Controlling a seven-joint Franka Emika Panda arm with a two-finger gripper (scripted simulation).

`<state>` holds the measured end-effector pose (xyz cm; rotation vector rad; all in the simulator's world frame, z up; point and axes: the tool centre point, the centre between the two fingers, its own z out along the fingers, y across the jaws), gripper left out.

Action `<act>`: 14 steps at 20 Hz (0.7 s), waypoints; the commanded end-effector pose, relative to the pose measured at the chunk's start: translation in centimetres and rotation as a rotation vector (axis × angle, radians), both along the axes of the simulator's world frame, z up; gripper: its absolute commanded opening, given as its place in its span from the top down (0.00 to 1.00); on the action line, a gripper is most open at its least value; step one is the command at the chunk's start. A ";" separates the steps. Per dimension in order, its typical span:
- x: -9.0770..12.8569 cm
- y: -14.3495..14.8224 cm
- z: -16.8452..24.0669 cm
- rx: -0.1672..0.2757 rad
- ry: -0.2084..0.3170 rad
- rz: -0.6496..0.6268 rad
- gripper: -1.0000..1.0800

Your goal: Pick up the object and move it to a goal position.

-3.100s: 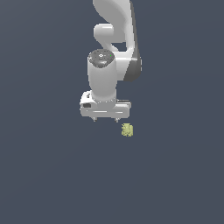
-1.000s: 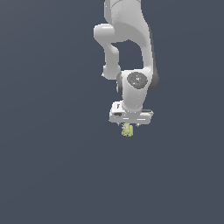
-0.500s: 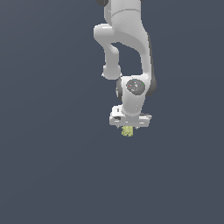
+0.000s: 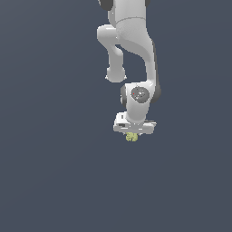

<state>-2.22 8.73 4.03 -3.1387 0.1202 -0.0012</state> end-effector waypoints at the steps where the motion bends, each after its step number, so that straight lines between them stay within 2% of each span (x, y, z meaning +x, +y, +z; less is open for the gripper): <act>1: 0.0 -0.1 -0.1 0.000 0.001 -0.001 1.00; 14: -0.1 -0.7 0.8 0.000 -0.001 0.000 1.00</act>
